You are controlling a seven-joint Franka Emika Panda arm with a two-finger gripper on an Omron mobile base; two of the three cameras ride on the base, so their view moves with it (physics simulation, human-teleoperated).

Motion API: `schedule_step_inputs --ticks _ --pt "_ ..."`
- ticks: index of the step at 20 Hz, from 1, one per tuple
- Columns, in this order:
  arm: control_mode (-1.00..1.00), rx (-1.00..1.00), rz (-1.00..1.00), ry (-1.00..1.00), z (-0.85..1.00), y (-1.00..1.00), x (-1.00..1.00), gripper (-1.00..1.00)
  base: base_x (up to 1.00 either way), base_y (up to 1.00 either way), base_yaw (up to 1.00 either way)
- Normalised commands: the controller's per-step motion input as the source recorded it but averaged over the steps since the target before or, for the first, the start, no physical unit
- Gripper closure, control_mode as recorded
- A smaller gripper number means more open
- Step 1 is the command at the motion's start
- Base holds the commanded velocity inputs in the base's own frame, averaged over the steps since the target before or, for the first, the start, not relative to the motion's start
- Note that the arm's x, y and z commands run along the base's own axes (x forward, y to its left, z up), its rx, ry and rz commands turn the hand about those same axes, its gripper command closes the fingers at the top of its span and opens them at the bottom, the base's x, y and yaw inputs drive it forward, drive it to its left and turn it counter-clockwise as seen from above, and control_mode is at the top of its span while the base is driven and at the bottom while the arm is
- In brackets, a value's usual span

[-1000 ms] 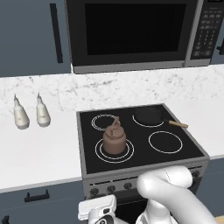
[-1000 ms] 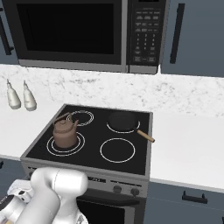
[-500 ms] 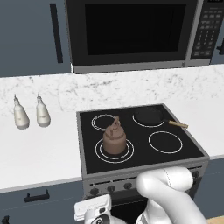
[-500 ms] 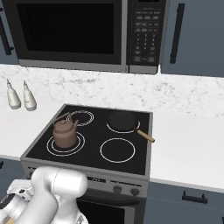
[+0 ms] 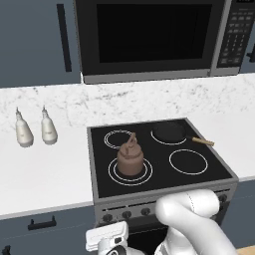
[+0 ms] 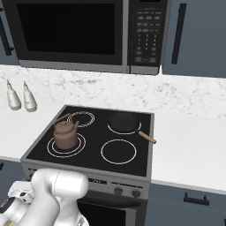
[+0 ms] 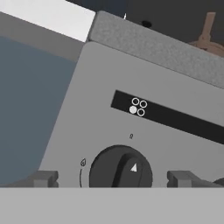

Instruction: Pick the kettle from the counter and place it on a stove burner. Then turn the burner on.

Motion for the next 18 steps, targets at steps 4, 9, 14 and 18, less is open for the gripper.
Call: schedule_step_inputs --ticks 4,9,14,18 --pt "-1.0 0.0 0.0 0.0 0.0 -0.02 0.0 -1.0 0.0 0.0 0.0" --pt "-1.0 0.0 0.0 0.0 0.04 -0.01 0.0 -1.0 0.0 0.0 0.0" --pt "-1.0 0.0 0.0 0.0 0.07 0.0 0.0 -1.0 0.0 0.0 0.0" --pt "-1.0 0.0 0.0 0.0 0.0 -0.06 0.0 -1.0 0.0 0.0 0.0"
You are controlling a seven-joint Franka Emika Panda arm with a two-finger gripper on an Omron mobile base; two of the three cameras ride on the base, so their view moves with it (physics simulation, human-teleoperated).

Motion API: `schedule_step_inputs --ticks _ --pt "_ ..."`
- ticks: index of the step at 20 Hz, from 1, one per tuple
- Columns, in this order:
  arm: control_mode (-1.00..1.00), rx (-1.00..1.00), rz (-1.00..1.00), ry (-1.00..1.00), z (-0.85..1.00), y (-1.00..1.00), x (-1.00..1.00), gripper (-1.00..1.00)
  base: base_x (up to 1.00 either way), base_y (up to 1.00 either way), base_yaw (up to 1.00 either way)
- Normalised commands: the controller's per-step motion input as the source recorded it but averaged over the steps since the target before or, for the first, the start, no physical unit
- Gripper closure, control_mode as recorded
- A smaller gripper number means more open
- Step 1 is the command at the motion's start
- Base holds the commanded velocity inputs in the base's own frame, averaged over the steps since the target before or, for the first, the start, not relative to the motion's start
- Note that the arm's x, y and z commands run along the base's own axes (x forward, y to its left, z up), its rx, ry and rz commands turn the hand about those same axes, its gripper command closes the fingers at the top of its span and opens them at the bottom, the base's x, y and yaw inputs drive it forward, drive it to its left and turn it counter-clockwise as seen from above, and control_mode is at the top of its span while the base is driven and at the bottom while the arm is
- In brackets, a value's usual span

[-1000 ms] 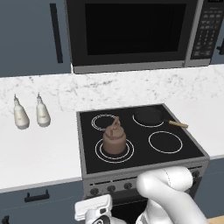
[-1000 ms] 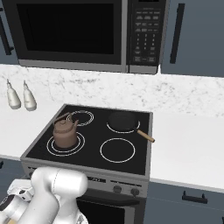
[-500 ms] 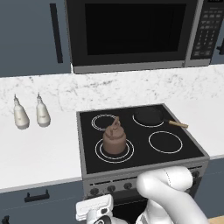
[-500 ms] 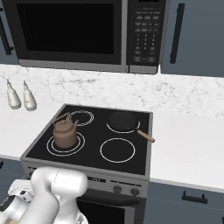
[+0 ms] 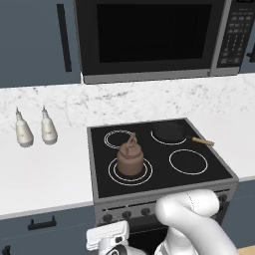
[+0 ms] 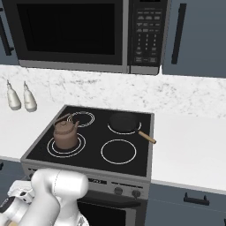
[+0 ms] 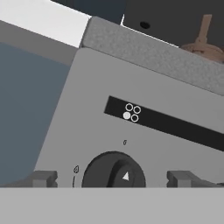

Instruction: Pick the kettle from the counter and place it on a stove burner. Then turn the burner on.

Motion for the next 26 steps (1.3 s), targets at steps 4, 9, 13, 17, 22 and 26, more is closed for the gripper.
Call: schedule_step_inputs --ticks 4,9,13,17,22,26 --pt "-1.0 0.02 0.01 0.0 0.0 -0.23 0.0 -1.0 0.0 0.0 0.0" --pt "-1.0 0.0 0.0 0.0 0.0 0.0 0.0 1.0 0.0 0.0 0.0" --pt "-1.0 0.0 0.0 0.0 0.0 0.0 0.0 1.0 0.0 0.0 0.0" --pt "-1.0 0.0 0.0 0.0 0.0 0.0 0.0 1.0 0.0 0.0 0.0" --pt "-1.0 -0.01 0.0 0.0 0.0 0.11 0.0 1.0 0.0 0.0 0.0" --pt "-1.0 -0.15 0.02 0.0 0.0 0.35 0.0 1.0 0.0 0.0 0.0"
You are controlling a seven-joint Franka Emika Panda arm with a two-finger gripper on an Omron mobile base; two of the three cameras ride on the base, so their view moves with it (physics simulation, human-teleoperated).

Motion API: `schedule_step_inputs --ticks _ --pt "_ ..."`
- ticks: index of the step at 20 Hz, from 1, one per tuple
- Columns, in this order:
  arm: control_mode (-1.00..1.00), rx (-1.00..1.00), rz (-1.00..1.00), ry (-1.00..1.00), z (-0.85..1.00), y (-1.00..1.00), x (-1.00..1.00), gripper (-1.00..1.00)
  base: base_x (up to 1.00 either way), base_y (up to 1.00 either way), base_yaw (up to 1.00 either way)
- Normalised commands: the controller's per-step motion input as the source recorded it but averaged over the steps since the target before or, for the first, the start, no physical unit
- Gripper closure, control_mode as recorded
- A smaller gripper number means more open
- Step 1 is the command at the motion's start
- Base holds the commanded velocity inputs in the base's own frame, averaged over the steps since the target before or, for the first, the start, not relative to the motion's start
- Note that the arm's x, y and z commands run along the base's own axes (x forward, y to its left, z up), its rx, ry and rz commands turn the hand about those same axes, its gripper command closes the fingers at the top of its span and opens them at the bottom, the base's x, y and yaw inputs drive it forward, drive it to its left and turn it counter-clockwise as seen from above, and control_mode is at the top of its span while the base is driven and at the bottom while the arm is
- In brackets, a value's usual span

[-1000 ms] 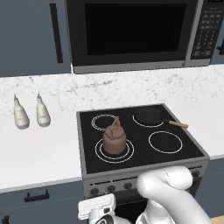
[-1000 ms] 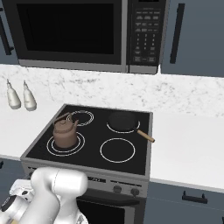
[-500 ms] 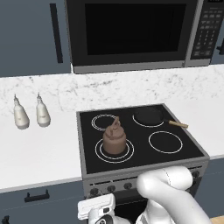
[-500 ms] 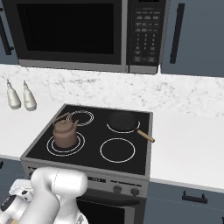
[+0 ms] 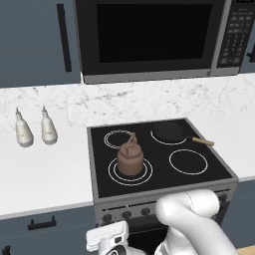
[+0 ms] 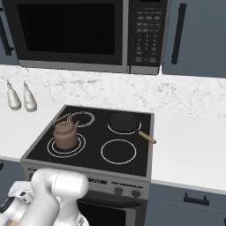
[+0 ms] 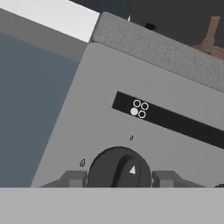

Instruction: Pick the kettle from the counter and place it on a stove burner. Then turn the burner on.

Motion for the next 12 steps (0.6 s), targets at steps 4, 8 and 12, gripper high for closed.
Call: schedule_step_inputs --ticks 4,8,12 --pt "-1.0 -0.24 0.07 0.0 0.0 0.5 0.0 1.0 0.0 0.0 0.0" --pt "-1.0 -0.29 0.1 0.0 -0.02 0.57 0.03 1.0 0.0 0.0 0.0" --pt "-1.0 -0.33 0.11 0.0 -0.13 0.64 0.09 1.0 0.0 0.0 0.0"
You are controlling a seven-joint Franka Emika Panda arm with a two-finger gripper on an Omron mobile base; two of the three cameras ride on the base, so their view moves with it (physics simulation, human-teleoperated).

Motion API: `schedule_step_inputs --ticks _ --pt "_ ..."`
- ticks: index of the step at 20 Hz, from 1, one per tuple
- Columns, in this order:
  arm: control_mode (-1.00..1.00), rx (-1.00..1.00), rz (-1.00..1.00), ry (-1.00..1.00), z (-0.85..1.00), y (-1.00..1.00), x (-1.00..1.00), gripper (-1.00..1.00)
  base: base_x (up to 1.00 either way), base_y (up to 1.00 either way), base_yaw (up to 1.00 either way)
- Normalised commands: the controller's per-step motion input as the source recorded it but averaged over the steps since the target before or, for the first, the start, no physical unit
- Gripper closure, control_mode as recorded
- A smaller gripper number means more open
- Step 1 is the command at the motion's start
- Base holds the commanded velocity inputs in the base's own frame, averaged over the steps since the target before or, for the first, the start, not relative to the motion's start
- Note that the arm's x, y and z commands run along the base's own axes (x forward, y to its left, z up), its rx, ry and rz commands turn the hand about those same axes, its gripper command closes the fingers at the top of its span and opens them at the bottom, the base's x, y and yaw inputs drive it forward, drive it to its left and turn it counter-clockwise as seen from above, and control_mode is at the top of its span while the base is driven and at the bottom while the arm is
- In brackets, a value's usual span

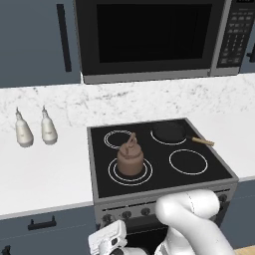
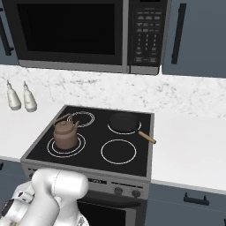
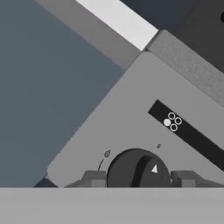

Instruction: Pick the kettle from the counter and place it on a stove burner. Then turn the burner on.

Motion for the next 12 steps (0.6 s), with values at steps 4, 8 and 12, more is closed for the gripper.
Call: schedule_step_inputs --ticks 4,8,12 --pt "-1.0 -0.35 0.12 0.01 -0.11 0.71 0.2 1.0 0.0 0.0 0.0" --pt "-1.0 -0.34 0.13 0.01 -0.02 0.74 0.19 1.0 0.0 0.0 0.0" --pt "-1.0 -0.29 0.1 0.01 0.0 0.67 0.1 1.0 0.0 0.0 0.0"
